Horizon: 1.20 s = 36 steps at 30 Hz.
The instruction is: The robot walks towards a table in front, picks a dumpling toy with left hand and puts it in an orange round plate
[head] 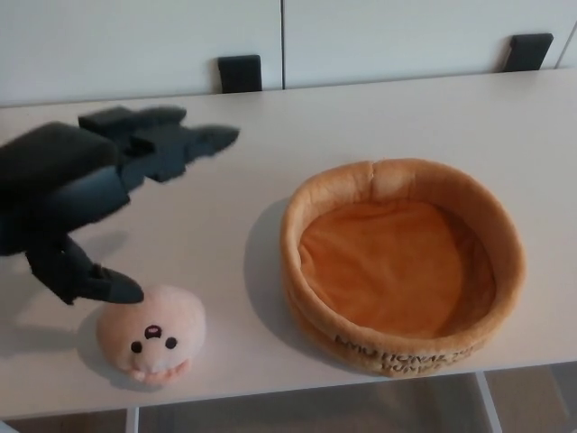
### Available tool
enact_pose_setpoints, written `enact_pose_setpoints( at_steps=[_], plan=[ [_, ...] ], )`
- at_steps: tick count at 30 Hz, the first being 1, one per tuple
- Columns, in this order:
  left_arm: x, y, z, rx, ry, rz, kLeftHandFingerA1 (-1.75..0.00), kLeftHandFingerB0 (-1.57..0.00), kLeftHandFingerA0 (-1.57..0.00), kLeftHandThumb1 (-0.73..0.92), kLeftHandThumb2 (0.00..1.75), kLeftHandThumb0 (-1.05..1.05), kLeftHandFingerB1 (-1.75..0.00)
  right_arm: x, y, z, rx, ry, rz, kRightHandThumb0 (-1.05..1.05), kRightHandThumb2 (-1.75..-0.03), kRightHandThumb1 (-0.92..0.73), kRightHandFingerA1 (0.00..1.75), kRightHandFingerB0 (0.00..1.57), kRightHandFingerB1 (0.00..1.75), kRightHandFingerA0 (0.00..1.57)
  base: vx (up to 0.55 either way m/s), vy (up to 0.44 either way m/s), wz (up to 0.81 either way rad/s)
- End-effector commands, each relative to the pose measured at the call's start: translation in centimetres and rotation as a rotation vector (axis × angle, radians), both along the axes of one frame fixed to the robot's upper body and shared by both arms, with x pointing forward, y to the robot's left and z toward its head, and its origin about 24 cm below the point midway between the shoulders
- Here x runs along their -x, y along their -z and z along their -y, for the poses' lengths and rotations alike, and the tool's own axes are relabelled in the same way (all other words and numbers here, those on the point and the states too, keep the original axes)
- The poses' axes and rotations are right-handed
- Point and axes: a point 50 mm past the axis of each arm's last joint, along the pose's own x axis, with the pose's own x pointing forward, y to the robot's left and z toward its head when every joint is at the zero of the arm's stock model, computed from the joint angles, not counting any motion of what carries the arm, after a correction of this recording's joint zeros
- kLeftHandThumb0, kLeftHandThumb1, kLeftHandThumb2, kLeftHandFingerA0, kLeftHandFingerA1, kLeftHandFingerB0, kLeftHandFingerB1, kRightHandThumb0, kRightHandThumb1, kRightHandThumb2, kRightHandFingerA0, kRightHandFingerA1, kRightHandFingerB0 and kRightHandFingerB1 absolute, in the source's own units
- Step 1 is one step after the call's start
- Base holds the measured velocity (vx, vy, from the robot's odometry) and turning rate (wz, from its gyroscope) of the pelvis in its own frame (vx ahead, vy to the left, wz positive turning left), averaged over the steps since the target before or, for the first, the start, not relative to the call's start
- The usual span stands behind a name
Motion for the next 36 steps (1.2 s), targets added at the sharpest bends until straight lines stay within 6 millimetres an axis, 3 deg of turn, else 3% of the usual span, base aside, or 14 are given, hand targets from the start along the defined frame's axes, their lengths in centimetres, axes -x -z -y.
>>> enact_pose_setpoints(
  at_steps=[1, 2, 6, 7, 8, 21, 36],
  plan=[
    [-1.0, 2.6, -1.1, -0.312, -0.187, -0.24, 0.0, 0.0, 0.0, 0.4, 0.66, -0.05, -0.12, 0.3, -0.8, 1.7, 0.041, -0.005, 0.0, -0.25, -0.59, -0.64, 0.48, 0.47, 0.38, 0.7, 0.0, 0.0, 0.0],
    [-1.0, 2.6, -1.0, -0.316, -0.183, -0.247, 0.0, 0.0, 0.0, 0.41, 0.66, -0.07, -0.12, 0.3, -0.8, 1.6, 0.04, 0.002, -0.006, -0.35, -0.73, -0.54, 0.56, 0.44, 0.47, 0.65, 0.0, 0.0, 0.0],
    [-1.0, 2.7, -0.6, -0.33, -0.186, -0.277, 0.0, 0.0, 0.0, 0.4, 0.65, -0.13, -0.1, 0.3, -0.7, 1.5, 0.042, -0.007, -0.012, -0.36, -0.73, -0.54, 0.56, 0.44, 0.47, 0.65, 0.0, 0.0, 0.0],
    [-1.1, 2.8, -0.5, -0.35, -0.196, -0.284, -0.09, 0.0, 0.0, 0.22, 0.58, -0.27, -0.13, 0.2, -0.7, 1.4, 0.038, -0.008, -0.013, -0.36, -0.73, -0.54, 0.56, 0.43, 0.47, 0.63, 0.0, 0.0, 0.0],
    [-1.2, 2.9, -0.4, -0.371, -0.204, -0.288, 0.0, 0.0, 0.0, 0.25, 0.57, -0.35, -0.05, 0.2, -0.6, 1.4, 0.035, -0.012, -0.018, -0.36, -0.73, -0.54, 0.56, 0.43, 0.46, 0.63, 0.0, 0.0, 0.0],
    [-1.6, 4.3, 0.3, -0.464, -0.263, -0.331, -0.01, 0.0, 0.0, 0.41, 0.75, -0.59, -0.01, -0.7, -0.8, 1.2, 0.023, -0.033, -0.004, -0.35, -0.73, -0.53, 0.55, 0.43, 0.46, 0.61, 0.0, 0.0, 0.0],
    [-1.0, 5.8, 1.4, -0.556, -0.281, -0.384, 0.0, 0.0, 0.0, 0.4, 0.76, -0.63, -0.02, -0.2, -0.5, 1.1, 0.014, -0.022, -0.026, -0.36, -0.73, -0.52, 0.56, 0.44, 0.47, 0.62, 0.0, 0.0, 0.0]
  ],
)
